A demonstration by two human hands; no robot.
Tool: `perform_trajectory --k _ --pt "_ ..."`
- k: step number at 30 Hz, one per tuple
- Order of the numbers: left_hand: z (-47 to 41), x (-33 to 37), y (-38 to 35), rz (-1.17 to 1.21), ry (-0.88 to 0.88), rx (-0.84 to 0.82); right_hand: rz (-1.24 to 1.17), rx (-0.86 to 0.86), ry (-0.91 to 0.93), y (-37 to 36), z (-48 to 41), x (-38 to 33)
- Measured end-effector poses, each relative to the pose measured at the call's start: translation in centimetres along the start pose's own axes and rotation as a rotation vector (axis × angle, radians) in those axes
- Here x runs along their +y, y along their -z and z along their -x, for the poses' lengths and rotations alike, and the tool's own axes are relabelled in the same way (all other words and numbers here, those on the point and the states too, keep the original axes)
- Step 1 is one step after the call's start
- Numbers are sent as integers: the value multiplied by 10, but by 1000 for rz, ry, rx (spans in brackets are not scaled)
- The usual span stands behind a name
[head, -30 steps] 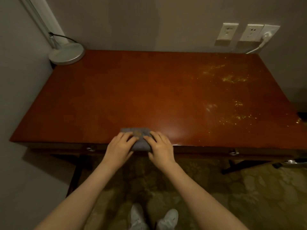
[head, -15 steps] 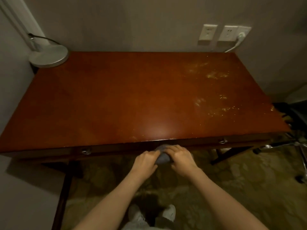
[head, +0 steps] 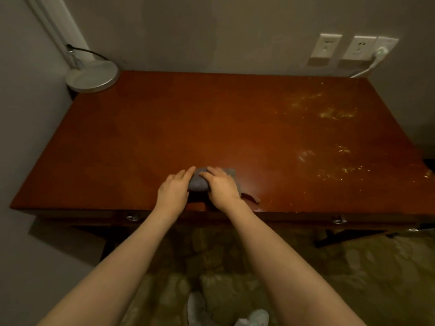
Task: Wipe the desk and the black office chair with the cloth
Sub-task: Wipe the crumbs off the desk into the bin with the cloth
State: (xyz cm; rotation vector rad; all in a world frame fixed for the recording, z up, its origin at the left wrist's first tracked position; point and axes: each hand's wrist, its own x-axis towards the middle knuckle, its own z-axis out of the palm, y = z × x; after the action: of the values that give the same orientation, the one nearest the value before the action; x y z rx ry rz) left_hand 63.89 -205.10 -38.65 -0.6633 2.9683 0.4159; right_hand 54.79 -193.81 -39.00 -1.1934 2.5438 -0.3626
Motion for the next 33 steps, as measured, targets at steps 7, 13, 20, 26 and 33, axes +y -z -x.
perform_trajectory --k 7,13,20,26,33 --pt "4 10 -1 -40 -10 -158 27 -169 23 6 7 12" --pt "40 17 -6 73 -60 -294 155 -308 32 20 39 5" --pt "42 -4 24 69 -39 -170 134 -145 122 35 30 -23" --pt "24 -56 42 -64 80 -72 1 -40 116 5 -23 -65" --pt "37 -64 19 43 218 -143 60 -206 118 -23 -32 -79"
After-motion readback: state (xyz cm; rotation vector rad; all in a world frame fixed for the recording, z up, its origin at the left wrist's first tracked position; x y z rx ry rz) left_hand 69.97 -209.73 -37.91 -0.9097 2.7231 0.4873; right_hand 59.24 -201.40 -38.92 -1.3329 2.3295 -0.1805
